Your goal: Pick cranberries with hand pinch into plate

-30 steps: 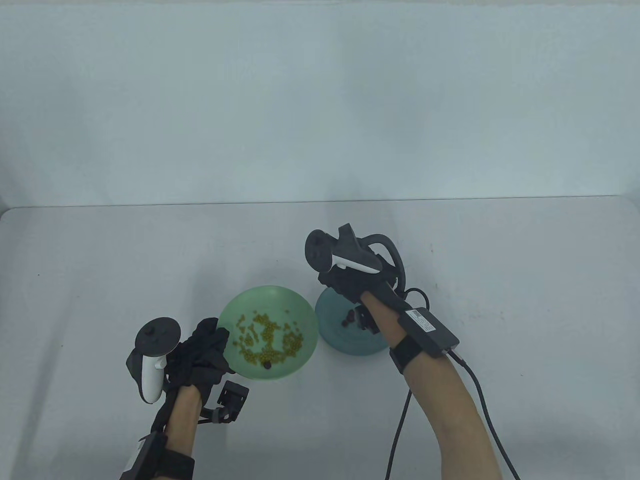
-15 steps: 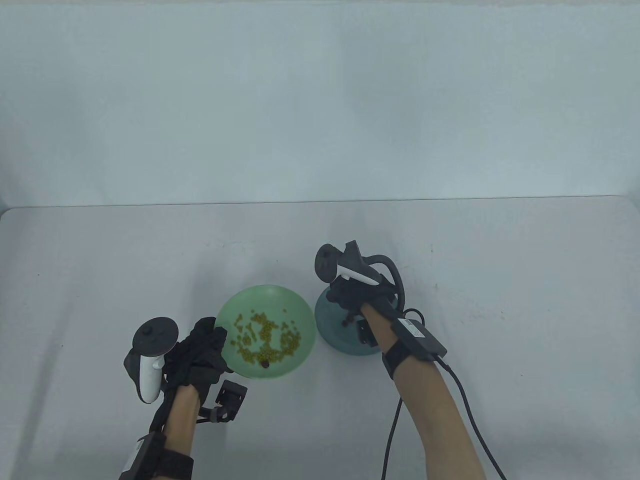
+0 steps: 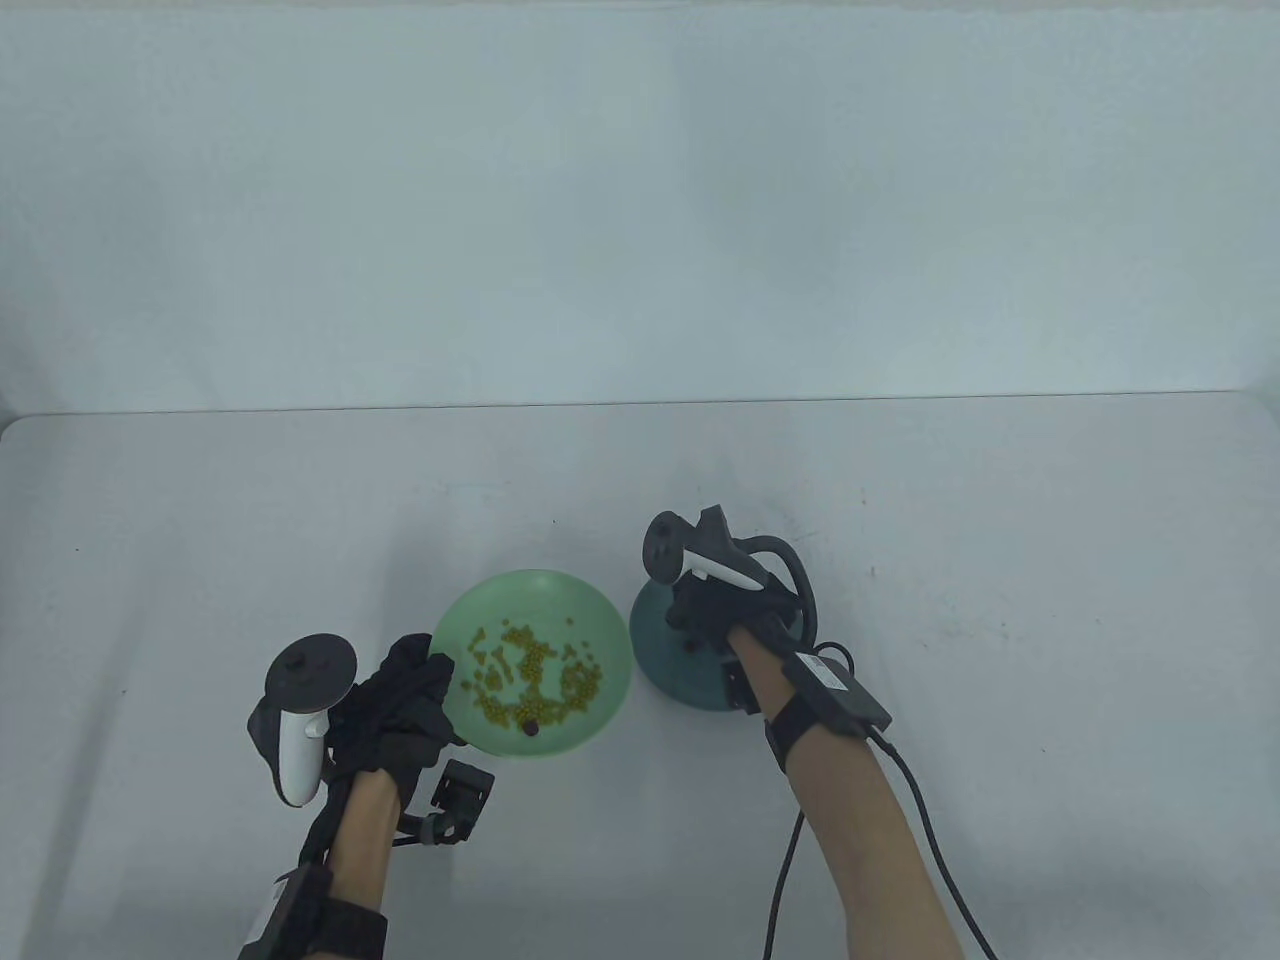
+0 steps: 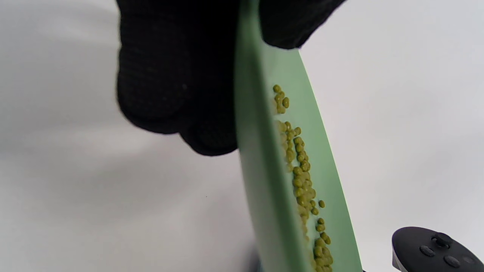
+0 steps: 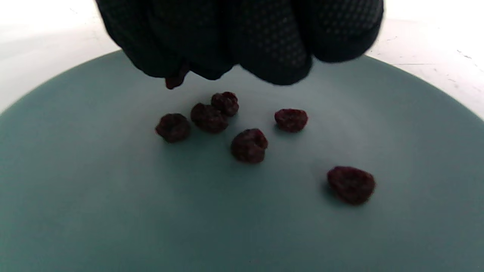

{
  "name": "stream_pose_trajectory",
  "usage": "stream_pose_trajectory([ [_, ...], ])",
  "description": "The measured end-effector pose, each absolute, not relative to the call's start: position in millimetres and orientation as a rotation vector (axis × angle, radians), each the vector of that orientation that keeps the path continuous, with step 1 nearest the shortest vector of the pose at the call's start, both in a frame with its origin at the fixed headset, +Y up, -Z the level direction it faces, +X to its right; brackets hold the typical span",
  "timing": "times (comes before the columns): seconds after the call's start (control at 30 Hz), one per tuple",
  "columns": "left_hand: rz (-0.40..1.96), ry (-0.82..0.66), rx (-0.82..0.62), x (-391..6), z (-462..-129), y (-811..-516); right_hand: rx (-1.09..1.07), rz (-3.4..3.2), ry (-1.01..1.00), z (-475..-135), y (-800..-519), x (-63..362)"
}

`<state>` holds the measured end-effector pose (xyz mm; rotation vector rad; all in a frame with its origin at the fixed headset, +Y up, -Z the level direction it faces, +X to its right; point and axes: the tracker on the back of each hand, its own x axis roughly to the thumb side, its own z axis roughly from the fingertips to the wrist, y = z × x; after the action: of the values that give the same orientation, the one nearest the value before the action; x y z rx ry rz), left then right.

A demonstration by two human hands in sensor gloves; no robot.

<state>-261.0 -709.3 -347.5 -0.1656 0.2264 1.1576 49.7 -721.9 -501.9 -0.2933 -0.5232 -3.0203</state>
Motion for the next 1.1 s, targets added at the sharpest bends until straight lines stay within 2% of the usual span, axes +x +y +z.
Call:
stream_pose_trajectory([
  [0.3,1.154,0.228,-0.167,-260.3,-347.6,-709.9,-0.314,-3.022,-0.425,-496.6,-698.6,53.7],
  [0.63,1.156,0.229,-0.168,-259.1,-347.6,-710.6,-0.428,-2.995,-0.243,-473.5,-635.6,50.3],
  [0.8,1.156,0.224,-0.170,-258.3,-347.7,-710.7,-0.556,-2.949,-0.135,-452.6,-604.3,31.6],
  [0.9,1.155,0.221,-0.171,-258.0,-347.8,-710.9,-0.653,-2.919,-0.096,-439.0,-594.9,17.0],
  [1.1,1.156,0.219,-0.172,-257.5,-347.8,-711.2,-0.867,-2.880,-0.064,-411.1,-592.6,-16.4],
])
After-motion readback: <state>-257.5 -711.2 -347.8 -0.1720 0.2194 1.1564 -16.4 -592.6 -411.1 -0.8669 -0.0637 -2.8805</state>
